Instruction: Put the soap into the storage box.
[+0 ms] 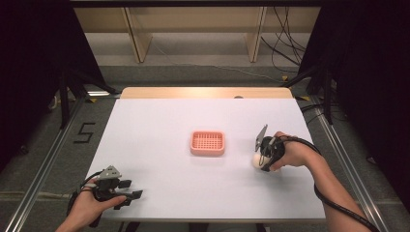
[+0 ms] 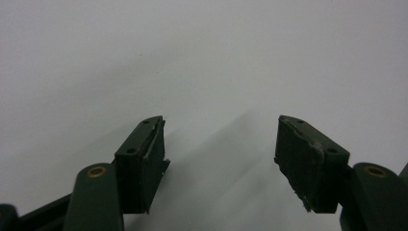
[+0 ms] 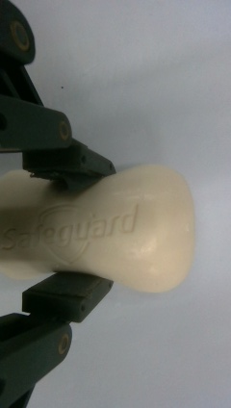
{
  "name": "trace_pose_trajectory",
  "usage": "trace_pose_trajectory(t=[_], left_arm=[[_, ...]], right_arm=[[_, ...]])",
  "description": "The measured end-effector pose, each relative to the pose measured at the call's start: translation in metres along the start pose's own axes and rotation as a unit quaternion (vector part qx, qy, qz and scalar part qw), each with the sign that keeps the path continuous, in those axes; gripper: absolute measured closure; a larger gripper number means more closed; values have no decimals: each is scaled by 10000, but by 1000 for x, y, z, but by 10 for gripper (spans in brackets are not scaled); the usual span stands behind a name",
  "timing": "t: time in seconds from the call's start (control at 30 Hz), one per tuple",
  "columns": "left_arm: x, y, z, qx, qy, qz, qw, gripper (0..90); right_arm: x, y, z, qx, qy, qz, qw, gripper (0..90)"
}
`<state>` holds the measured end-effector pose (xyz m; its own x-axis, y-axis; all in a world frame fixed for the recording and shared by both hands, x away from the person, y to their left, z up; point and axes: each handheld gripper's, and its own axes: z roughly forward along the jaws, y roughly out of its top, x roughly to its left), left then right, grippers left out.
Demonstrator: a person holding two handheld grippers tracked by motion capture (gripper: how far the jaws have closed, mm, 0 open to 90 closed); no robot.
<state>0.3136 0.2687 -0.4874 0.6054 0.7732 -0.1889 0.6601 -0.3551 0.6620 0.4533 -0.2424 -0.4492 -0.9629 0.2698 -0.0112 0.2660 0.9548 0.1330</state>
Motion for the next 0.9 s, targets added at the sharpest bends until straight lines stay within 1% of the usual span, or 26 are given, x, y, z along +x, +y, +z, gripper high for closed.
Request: trace_pose_trajectory(t=[0.03, 0.13, 0.27, 0.3, 0.33, 0.37, 0.4, 0.43, 0.5, 0.53, 0.67, 0.7, 0.77, 0.8, 0.9], left_arm=[[0, 0, 0, 2, 6, 13, 10000, 343], [0, 0, -1, 12, -13, 19, 10000, 343], [0, 0, -1, -15, -36, -6, 10000, 343], [0, 0, -1, 4, 6, 38, 10000, 343], [0, 0, -1, 0, 1, 66, 10000, 343], [0, 0, -1, -34, -21, 34, 10000, 343], [0, 0, -2, -8, -43, 64, 10000, 343], [0, 0, -1, -18, -65, 1, 10000, 343], [0, 0, -1, -11, -58, 8, 10000, 343], [0, 0, -1, -42, -44, 25, 10000, 343], [-1, 0, -1, -46, -49, 18, 10000, 343], [0, 0, -2, -19, -46, 54, 10000, 343], [0, 0, -1, -12, -45, 10, 10000, 343], [0, 0, -2, -9, -44, 60, 10000, 343], [-1, 0, -1, -43, -51, 25, 10000, 343]], right_arm=[[0, 0, 0, -19, -22, -39, 10000, 503], [0, 0, 0, 2, -12, -55, 10000, 503], [0, 1, 1, -1, -24, 28, 10000, 503], [0, 1, 2, 5, 12, 6, 10000, 503], [0, 1, 2, 16, 5, 8, 10000, 503], [0, 1, 2, 17, 10, 5, 10000, 502], [0, 2, 2, 29, 15, -11, 10000, 502], [0, 2, 3, 37, 10, -2, 10000, 501], [0, 2, 5, 26, 7, -39, 10000, 500], [0, 2, 5, 30, 19, -13, 10000, 499], [0, 2, 5, 24, 27, 4, 10000, 496], [0, 2, 5, 16, 19, 2, 10000, 494], [0, 2, 6, -5, 24, 28, 10000, 475], [0, 2, 6, -44, 29, 56, 10000, 470], [0, 2, 6, -43, 59, 57, 10000, 449]])
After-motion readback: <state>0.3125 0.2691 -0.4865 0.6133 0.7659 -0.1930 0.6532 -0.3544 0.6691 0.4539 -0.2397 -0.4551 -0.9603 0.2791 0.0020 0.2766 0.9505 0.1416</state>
